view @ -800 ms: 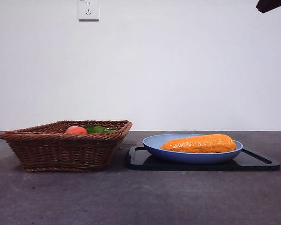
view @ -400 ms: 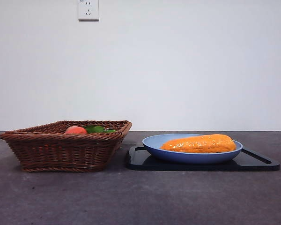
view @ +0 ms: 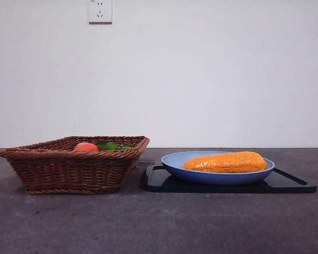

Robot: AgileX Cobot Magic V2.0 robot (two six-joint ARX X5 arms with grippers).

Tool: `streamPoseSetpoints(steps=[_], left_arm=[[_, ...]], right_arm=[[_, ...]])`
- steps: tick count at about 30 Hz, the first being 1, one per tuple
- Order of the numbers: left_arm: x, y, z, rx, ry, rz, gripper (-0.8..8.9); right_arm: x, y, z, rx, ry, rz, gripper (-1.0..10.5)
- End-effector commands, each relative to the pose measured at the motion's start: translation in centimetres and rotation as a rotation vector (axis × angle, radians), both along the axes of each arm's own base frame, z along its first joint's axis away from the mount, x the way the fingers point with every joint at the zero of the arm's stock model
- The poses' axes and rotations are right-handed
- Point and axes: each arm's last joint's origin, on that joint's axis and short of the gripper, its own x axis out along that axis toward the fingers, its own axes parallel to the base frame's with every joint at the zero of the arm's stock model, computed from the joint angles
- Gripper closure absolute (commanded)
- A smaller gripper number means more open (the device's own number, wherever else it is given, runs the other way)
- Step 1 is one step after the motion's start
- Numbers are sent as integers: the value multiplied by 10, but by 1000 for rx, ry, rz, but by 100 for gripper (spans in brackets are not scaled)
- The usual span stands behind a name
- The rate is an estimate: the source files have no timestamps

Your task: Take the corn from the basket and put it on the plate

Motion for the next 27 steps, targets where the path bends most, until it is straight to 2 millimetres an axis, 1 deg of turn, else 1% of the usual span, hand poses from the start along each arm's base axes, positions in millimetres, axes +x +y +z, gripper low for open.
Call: streamPoseSetpoints(steps=[1,4,7,11,15,22,27], left_arm=[[1,0,-10,-3,31,0,805],[1,0,-10,-3,31,0,805],[1,0,-10,-3,31,0,805],[1,0,-10,-3,31,0,805],[1,0,-10,-3,31,0,805],[1,0,-10,-3,31,0,805],[1,0,-10,-3,31,0,805]], right_arm=[[7,0,-29,4,-38,-43,943],[13,1,-57,36,-76,-43,943],[18,2,-79,53,-99,-42,943],[23,2,-103,79,-51,-74,943],[23,1,-111,61,40,-119,943],[23,1,-117,47,99,-120,943],[23,1,-118,45,106,-120,943]])
